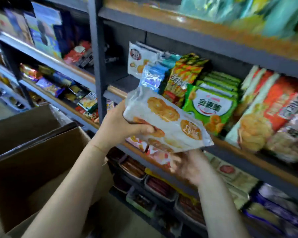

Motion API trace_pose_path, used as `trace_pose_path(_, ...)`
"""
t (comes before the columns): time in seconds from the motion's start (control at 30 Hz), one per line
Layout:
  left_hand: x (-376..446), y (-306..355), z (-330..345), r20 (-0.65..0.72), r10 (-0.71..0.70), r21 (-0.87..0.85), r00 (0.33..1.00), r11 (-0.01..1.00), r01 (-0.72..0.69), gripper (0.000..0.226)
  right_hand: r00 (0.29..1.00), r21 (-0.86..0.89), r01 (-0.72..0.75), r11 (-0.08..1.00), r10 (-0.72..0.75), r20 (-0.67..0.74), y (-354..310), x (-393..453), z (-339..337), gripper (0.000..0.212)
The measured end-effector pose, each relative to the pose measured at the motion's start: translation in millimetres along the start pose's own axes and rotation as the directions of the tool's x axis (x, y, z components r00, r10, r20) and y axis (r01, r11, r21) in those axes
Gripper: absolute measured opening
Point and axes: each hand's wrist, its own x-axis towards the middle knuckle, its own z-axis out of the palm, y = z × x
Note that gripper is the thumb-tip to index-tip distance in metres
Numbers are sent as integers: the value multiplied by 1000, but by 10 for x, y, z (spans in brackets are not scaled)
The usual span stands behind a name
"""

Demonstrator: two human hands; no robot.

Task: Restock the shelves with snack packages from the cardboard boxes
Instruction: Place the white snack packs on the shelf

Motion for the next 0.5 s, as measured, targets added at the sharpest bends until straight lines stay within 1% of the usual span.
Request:
trace_pose_path(0.03, 18, 71, 76, -28, -32, -35, 999, 999, 31, 50, 1000, -5, 3, 1000, -3, -5, -44, -151, -51, 69)
trace_pose_path(0.1, 46, 166, 218, -99, -102, -54, 990, 994, 97, 32, 989, -228, 42, 973, -72, -125, -176, -421, -95, 58)
trace_pose_path(0.13, 59, 174, 283, -125, -148, -76, 981, 987, 140, 28, 963, -318, 88, 944, -163, -217, -232, -543, -102, 49)
trace_pose_path(0.17, 64, 192, 350, -137, -205, -111, 969, 975, 190, 26, 922, -401, 150, 904, -274, -273, -302, -648, -103, 42)
trace_pose_path(0.2, 73, 179, 396, -143, -259, -148, 955, 960, 238, 25, 912, -402, 179, 898, -305, -275, -344, -714, -130, 41)
trace_pose_path(0.23, 77, 180, 427, -156, -311, -184, 937, 942, 282, 24, 908, -406, 181, 896, -311, -281, -381, -744, -62, 46)
trace_pose_path(0.3, 77, 186, 430, -158, -375, -230, 913, 913, 336, 25, 910, -347, 215, 913, -316, -267, -404, -763, -24, 54)
trace_pose_path(0.33, 93, 189, 412, -155, -394, -241, 906, 904, 352, 27, 908, -320, 254, 913, -339, -245, -396, -722, -11, 53)
trace_pose_path(0.37, 107, 207, 395, -160, -409, -242, 898, 898, 366, 29, 907, -285, 301, 910, -366, -208, -379, -696, 15, 47)
trace_pose_path(0.43, 122, 218, 362, -170, -427, -245, 888, 891, 381, 31, 911, -165, 369, 915, -392, -133, -379, -662, 82, 26)
trace_pose_path(0.47, 132, 191, 356, -160, -439, -269, 884, 881, 389, 35, 903, -123, 402, 907, -415, -109, -373, -644, 116, 22)
trace_pose_path(0.5, 133, 166, 352, -132, -457, -308, 880, 863, 401, 42, 895, -64, 429, 901, -434, -107, -348, -596, 137, 35)
